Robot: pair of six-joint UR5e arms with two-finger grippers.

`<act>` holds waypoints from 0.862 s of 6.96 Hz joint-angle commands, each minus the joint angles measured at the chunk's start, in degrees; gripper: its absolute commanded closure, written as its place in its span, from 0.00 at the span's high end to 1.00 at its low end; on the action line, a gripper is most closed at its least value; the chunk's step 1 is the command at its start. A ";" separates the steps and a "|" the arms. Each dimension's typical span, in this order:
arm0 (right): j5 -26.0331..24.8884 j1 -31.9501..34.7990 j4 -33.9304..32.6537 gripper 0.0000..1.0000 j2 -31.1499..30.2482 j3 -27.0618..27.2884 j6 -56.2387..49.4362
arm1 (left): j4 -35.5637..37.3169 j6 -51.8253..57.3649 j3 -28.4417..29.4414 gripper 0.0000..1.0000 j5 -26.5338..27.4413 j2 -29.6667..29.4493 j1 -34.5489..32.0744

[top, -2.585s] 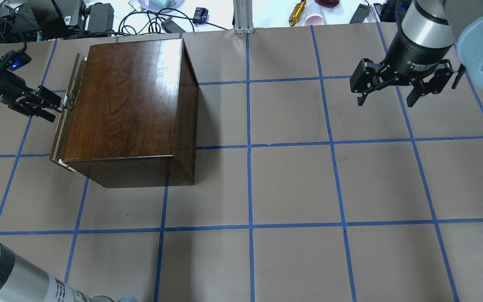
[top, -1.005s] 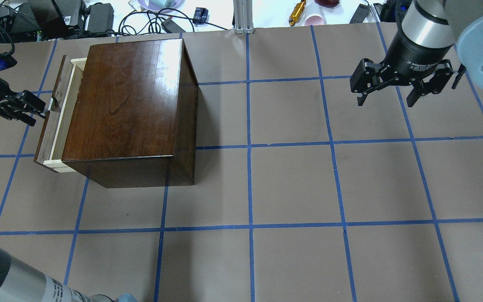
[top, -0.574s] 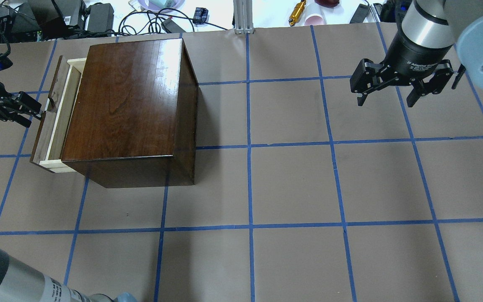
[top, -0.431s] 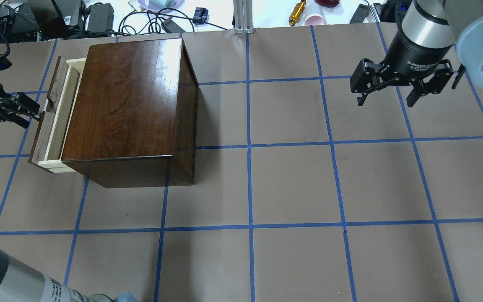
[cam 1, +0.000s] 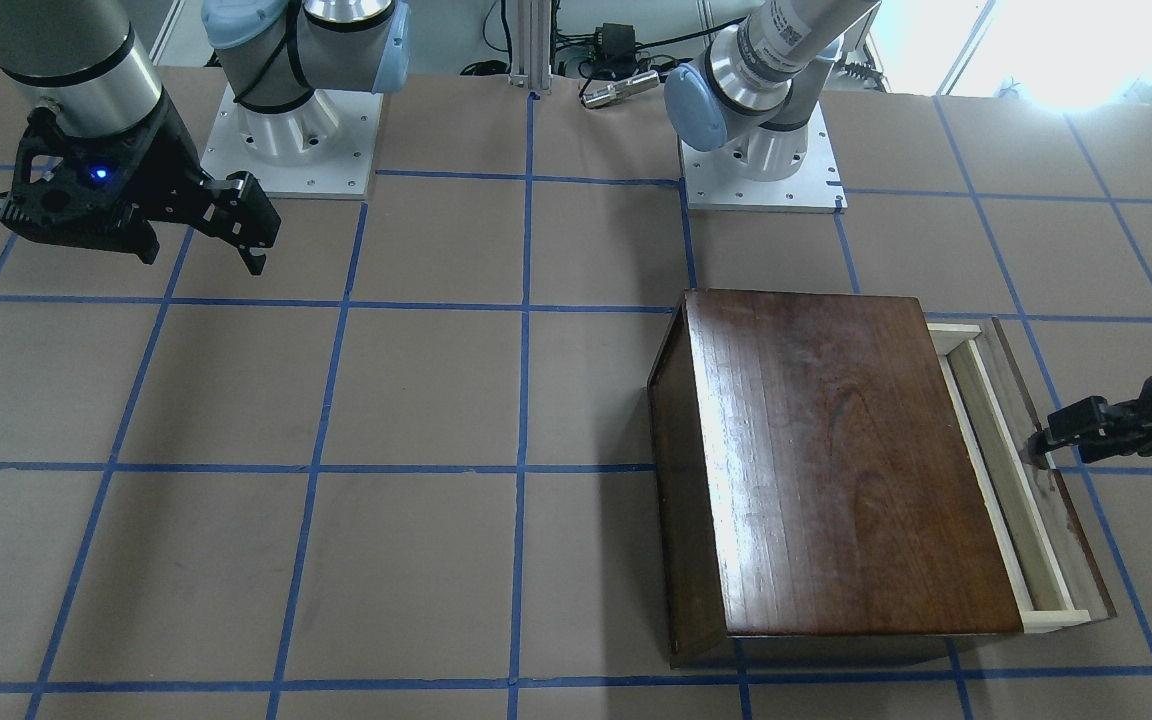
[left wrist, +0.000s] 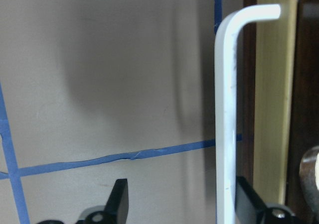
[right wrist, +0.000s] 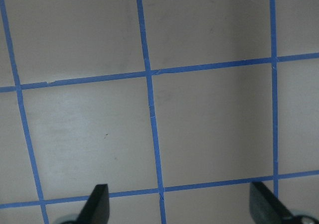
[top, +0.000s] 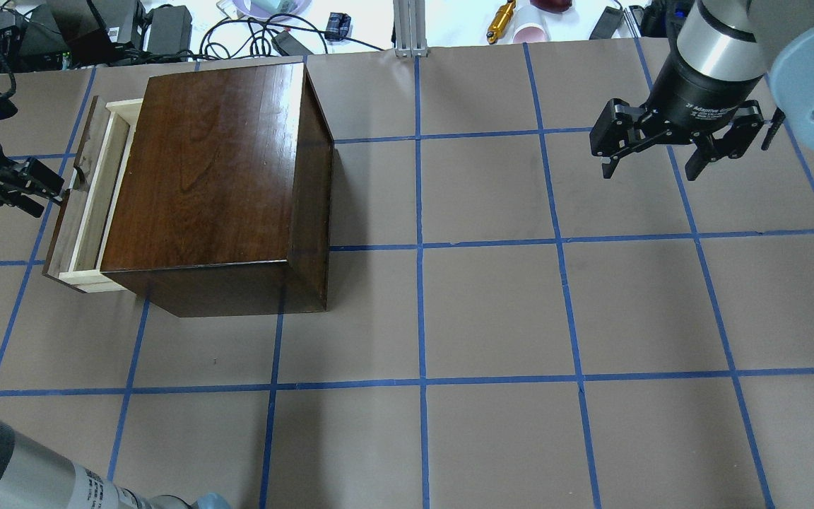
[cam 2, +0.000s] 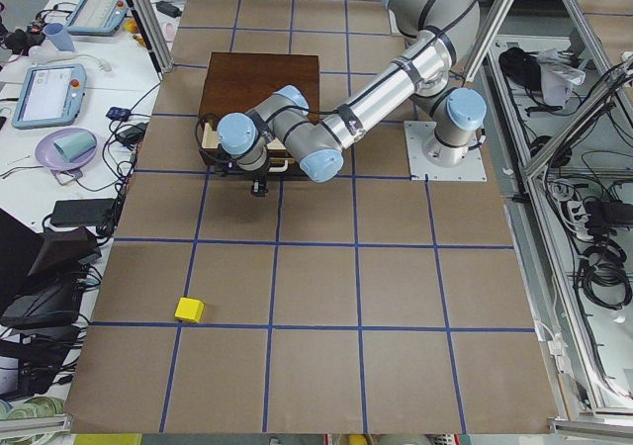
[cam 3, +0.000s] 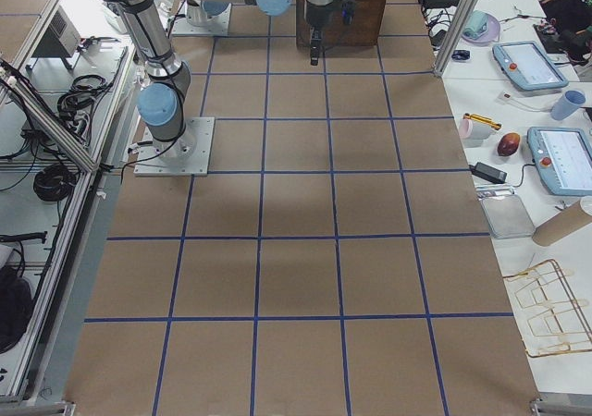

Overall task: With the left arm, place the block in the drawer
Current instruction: 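Pull the drawer outward from the cabinet with the left gripper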

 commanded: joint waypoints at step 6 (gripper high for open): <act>0.00 0.00 0.00 1.00 0.00 0.00 0.00 | 0.22 -0.07 0.13 0.76 4.32 1.02 0.01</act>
